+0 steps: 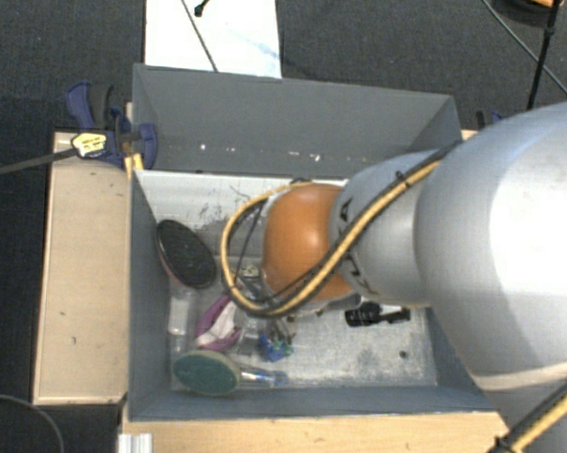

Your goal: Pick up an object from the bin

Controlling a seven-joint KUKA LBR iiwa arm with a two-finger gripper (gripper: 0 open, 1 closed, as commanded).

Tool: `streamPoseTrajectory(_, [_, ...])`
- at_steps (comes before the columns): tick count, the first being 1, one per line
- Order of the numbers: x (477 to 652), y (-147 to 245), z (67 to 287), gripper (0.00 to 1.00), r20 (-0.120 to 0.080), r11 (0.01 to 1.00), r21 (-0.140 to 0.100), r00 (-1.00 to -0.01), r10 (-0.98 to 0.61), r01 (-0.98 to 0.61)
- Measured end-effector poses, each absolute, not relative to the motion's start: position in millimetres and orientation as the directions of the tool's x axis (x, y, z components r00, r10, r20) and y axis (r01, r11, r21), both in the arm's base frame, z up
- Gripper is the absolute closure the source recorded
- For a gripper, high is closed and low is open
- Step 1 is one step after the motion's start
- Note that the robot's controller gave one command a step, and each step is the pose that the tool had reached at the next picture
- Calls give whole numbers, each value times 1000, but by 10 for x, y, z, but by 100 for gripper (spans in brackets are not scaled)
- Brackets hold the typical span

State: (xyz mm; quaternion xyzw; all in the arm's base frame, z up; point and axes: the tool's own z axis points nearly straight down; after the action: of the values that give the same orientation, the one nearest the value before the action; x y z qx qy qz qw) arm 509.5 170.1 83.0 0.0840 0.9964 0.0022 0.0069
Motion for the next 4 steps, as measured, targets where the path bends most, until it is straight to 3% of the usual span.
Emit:
streamPoseTrajectory(1, [5295, 1598, 2187, 100, -11, 992, 5, -992, 128, 128])
streamPoseTrajectory(2, [5178, 2210, 1358, 100, 4, 944, 0, -944, 331, 331])
streamPoseTrajectory(3, [5129, 2119, 1860, 100, -5, 941, 4, -941, 339, 339])
streamPoseTrajectory(4, [5263, 1362, 1212, 100, 2, 968, -4, -968, 252, 252])
